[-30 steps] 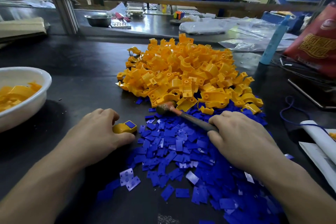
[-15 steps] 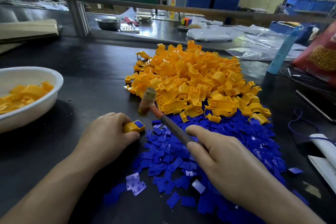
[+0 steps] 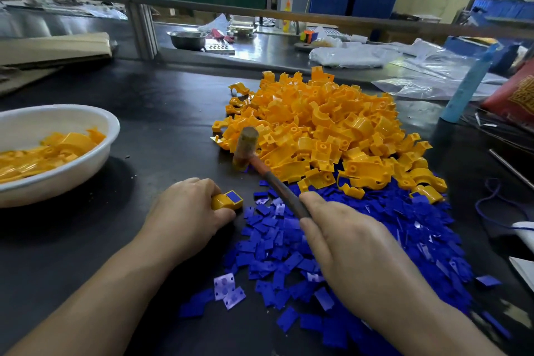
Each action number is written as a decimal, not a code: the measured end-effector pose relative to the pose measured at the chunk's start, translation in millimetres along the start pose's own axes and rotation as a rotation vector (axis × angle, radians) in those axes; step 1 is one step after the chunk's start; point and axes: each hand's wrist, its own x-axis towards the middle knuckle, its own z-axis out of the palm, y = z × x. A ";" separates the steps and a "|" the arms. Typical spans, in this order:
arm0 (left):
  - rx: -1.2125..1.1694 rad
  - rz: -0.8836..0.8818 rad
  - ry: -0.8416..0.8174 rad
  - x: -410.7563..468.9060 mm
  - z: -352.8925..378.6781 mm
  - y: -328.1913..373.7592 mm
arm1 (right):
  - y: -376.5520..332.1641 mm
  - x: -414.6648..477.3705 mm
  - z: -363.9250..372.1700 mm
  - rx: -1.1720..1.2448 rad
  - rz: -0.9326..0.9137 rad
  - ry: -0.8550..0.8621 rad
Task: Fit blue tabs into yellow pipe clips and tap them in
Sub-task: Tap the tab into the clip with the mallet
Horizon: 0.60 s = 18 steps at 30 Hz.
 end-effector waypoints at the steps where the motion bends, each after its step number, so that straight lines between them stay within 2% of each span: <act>1: 0.003 -0.003 -0.011 -0.2 -1.0 0.8 | -2.2 2.1 5.6 -0.046 0.000 -0.029; 5: 0.009 0.001 -0.022 -0.8 -1.9 1.5 | 2.6 5.6 13.3 -0.083 -0.003 -0.115; 9: -0.013 -0.011 -0.003 -0.9 -0.4 0.7 | 16.1 1.3 3.3 -0.052 0.044 -0.076; 14: -0.059 -0.016 0.000 -0.9 -0.6 -2.4 | 45.5 -2.7 -9.8 -0.219 0.177 0.028; 15: -0.156 -0.042 0.021 0.5 -2.6 -4.8 | 51.6 -3.2 -12.1 -0.247 0.210 0.036; 16: -0.351 -0.085 0.058 2.5 -6.4 -7.7 | 56.9 -2.9 -13.2 -0.267 0.241 0.043; 18: -0.946 -0.204 0.197 7.1 -21.1 -13.2 | 64.1 -1.8 -14.2 -0.285 0.300 0.054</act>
